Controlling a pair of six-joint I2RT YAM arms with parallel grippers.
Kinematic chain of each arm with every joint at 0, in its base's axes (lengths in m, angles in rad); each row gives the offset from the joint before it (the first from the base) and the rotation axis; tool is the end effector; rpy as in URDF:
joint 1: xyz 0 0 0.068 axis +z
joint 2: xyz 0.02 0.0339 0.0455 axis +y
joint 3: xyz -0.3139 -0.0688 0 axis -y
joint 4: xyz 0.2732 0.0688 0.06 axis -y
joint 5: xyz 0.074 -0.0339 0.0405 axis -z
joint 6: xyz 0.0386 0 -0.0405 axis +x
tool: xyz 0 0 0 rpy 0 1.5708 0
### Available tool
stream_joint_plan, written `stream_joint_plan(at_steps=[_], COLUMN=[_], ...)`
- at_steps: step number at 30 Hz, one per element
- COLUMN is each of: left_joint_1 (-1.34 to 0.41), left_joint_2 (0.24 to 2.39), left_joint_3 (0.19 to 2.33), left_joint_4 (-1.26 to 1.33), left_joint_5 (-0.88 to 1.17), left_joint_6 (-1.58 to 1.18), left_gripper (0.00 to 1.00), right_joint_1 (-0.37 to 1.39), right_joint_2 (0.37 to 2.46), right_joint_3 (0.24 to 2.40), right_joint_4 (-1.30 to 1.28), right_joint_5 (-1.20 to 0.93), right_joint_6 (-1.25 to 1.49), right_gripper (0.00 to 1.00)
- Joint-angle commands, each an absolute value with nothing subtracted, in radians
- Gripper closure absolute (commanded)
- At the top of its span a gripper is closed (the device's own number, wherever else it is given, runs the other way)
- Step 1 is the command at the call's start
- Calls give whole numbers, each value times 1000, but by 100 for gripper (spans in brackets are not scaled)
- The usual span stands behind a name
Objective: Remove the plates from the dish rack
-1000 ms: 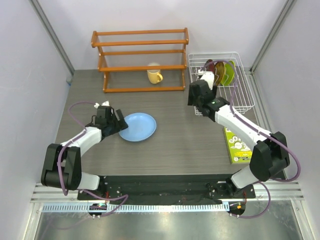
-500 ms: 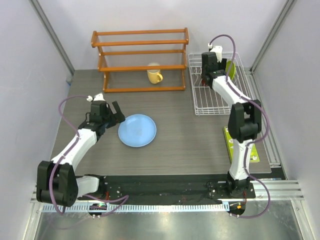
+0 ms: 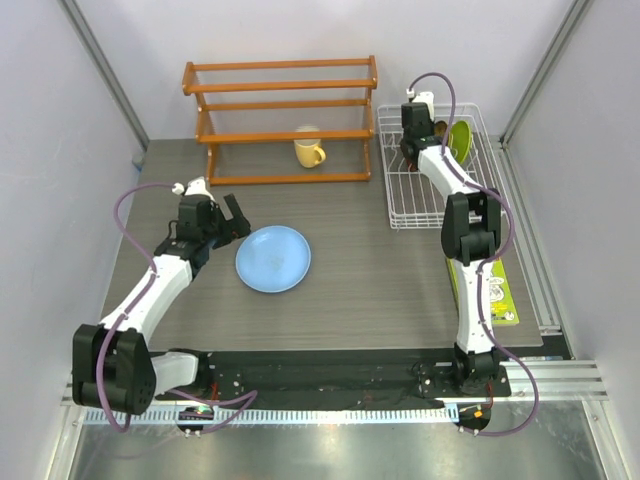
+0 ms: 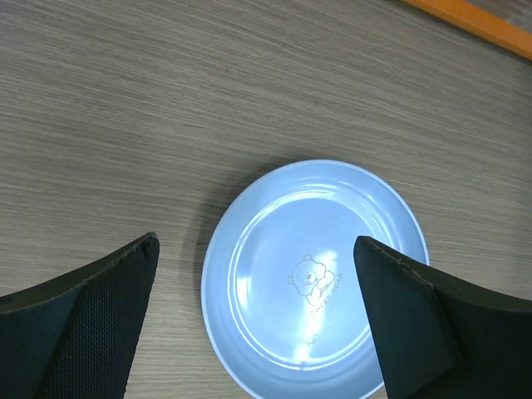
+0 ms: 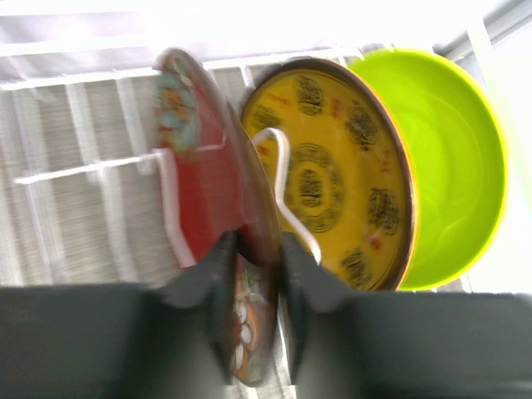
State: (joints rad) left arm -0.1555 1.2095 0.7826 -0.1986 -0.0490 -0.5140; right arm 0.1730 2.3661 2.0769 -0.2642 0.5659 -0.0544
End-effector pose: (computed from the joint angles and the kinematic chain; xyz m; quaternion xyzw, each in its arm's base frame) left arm 0.2708 -0.0405 0.2827 -0.1697 0.8738 -0.1289 0.4370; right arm 0.6082 0.0853 0.2568 0.0399 0.8487 -0.2157 0.4813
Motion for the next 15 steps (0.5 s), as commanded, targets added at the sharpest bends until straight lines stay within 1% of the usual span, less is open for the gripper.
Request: stream_joint_plan(at_steps=[1, 3, 6, 10, 11, 15], left_joint_1=[-156, -156, -156, -156, -156, -156], left_joint_2=[1236, 1246, 1247, 1226, 1220, 1195], left_joint_3=[819, 819, 818, 813, 813, 805], left_joint_4=[-152, -152, -146, -149, -150, -153], left_joint_5=[-32, -26, -17, -15, -15, -14], left_joint_6=[-503, -508, -514, -517, -517, -520], left_gripper=[1, 1, 1, 1, 1, 0], right_joint_1=[172, 178, 198, 219, 222, 232], right_joint_2=[2350, 2336, 2318, 2273, 2255, 2142], right_joint_3=[2129, 2128, 2125, 2103, 2089, 1987], right_joint_4=[-222, -216, -192, -112, -91, -9], right_joint_5=[549, 552, 613, 762, 809, 861], right_joint_6=[-83, -106, -146, -225, -233, -245], right_gripper=[95, 99, 99, 99, 99, 99])
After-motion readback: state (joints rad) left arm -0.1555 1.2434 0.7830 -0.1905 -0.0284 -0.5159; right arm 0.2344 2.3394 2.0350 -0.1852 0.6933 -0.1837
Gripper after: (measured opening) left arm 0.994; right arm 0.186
